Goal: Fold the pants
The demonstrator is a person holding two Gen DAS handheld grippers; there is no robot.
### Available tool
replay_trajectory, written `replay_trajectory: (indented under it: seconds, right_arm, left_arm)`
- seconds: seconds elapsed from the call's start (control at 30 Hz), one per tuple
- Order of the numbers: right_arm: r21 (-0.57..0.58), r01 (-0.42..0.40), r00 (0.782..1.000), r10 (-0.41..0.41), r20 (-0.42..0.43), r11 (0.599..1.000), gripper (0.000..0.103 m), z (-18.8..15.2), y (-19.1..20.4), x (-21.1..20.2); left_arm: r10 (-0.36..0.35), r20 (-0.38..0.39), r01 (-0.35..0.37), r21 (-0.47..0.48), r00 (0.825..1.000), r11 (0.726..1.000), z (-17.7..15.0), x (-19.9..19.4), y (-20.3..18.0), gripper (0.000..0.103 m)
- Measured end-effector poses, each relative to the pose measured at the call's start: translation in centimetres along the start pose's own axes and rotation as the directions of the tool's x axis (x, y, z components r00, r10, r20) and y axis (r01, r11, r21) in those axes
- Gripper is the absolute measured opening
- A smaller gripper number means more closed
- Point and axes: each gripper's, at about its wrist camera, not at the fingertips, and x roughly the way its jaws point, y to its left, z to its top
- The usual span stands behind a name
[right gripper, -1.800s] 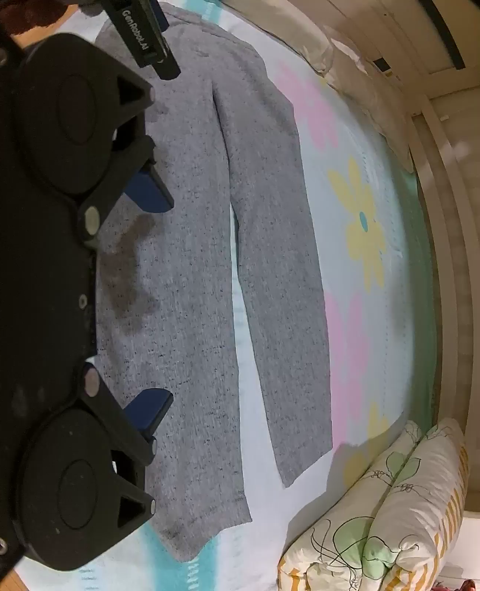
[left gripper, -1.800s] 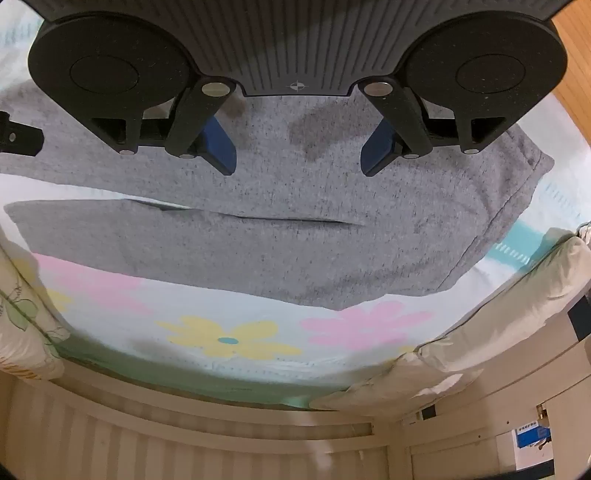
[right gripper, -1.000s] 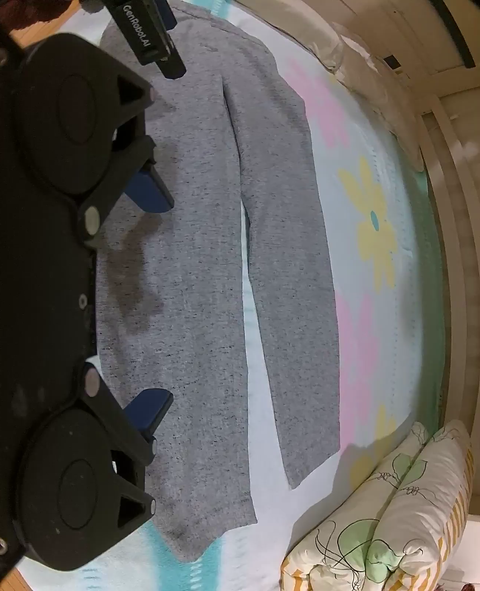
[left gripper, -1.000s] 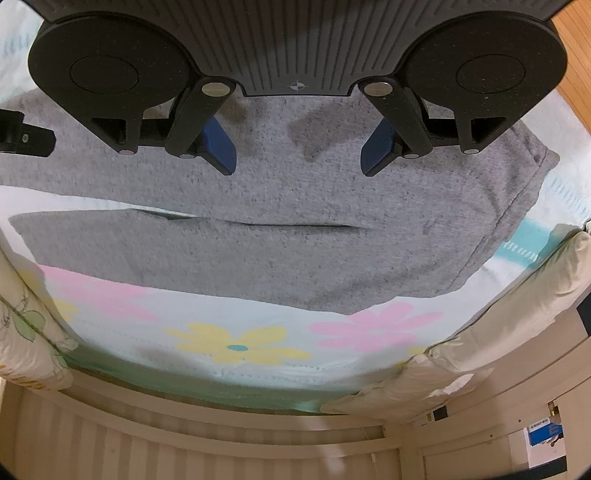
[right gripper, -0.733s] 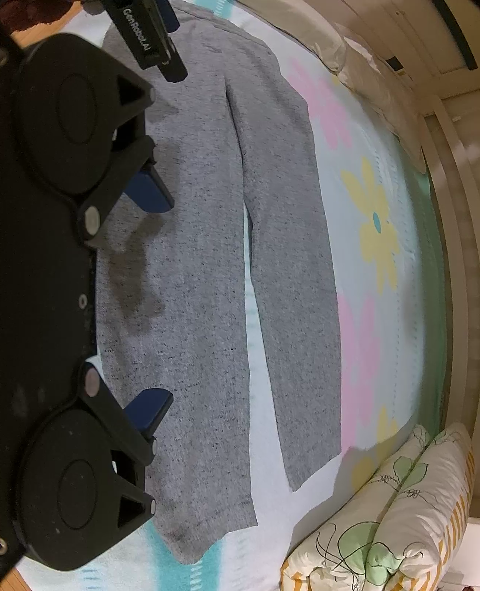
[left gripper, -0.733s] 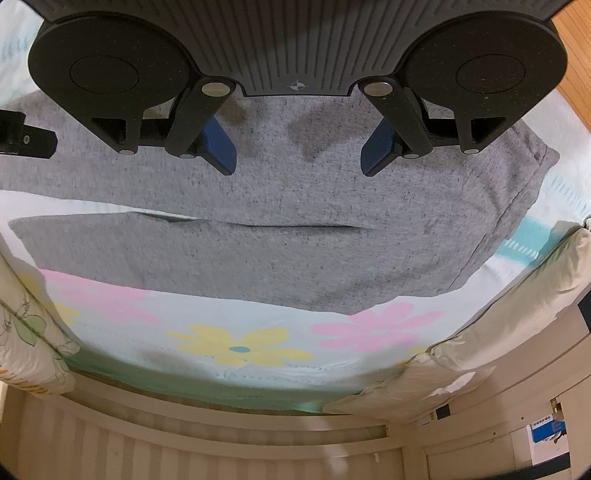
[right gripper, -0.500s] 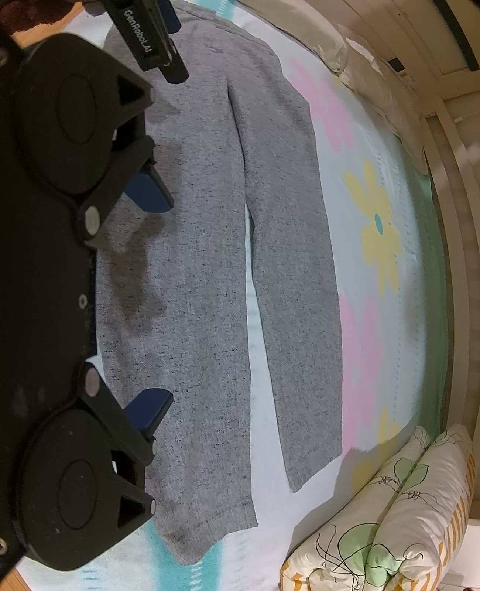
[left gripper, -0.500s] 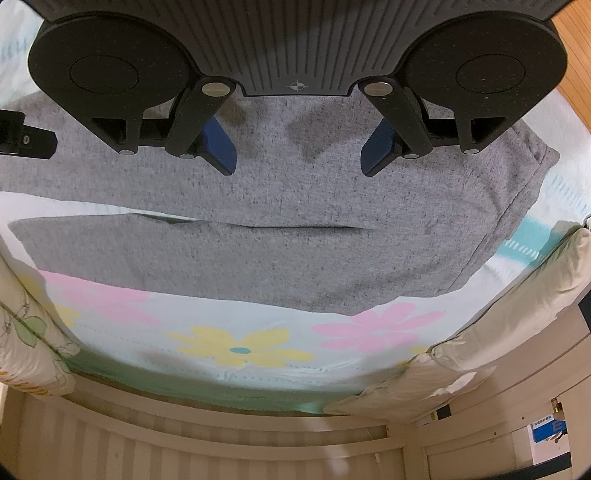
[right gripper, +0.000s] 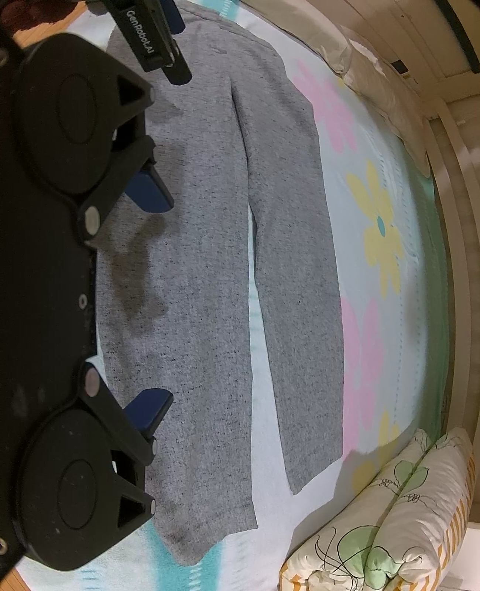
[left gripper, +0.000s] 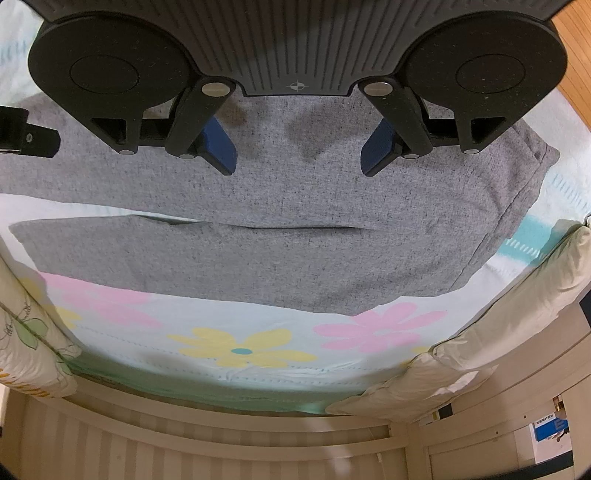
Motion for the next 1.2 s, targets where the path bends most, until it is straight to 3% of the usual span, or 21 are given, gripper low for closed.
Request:
replay_trajectory:
  seconds: [0.4, 0.57, 0.77, 1.0, 1.2]
  right_arm:
    - [-0.002, -0.006, 1.0, 0.006, -0.007, 1.0, 0.103, -0.1, 0.1, 0.1]
    - [-0.001, -0.006, 1.0, 0.006, -0.012, 1.0, 0.103, -0.1, -0.2, 0.2]
    - [-0.005, -0.015, 1.0, 0.015, -0.006, 1.0, 0.103, -0.2, -0.3, 0.3]
    - [-0.079, -0.033, 0.99, 0.043, 0.133, 0.996, 0.103, -0.2, 0.3, -1.4]
    - [-0.141, -0.084, 0.97, 0.114, 0.216, 0.986, 0.103, -0.2, 0.0, -2.5]
  left_arm:
    - [0.006, -0.01, -0.006, 0.007, 1.0, 1.0, 0.0, 0.2, 0.0, 0.073]
    - [0.05, -0.03, -0.049, 0.02, 0.998, 0.999, -0.1, 0.4, -0.3, 0.073]
    - [0.026, -0.021, -0.026, 0.012, 0.999, 1.0, 0.1, -0.1, -0.2, 0.073]
    - [-0.024, -0.049, 0.022, -0.034, 0.999, 0.999, 0.2, 0.8, 0.8, 0.071]
    - [0.011, -0.026, -0.013, -0.083, 1.0, 0.996, 1.1, 1.1, 1.6, 0.071]
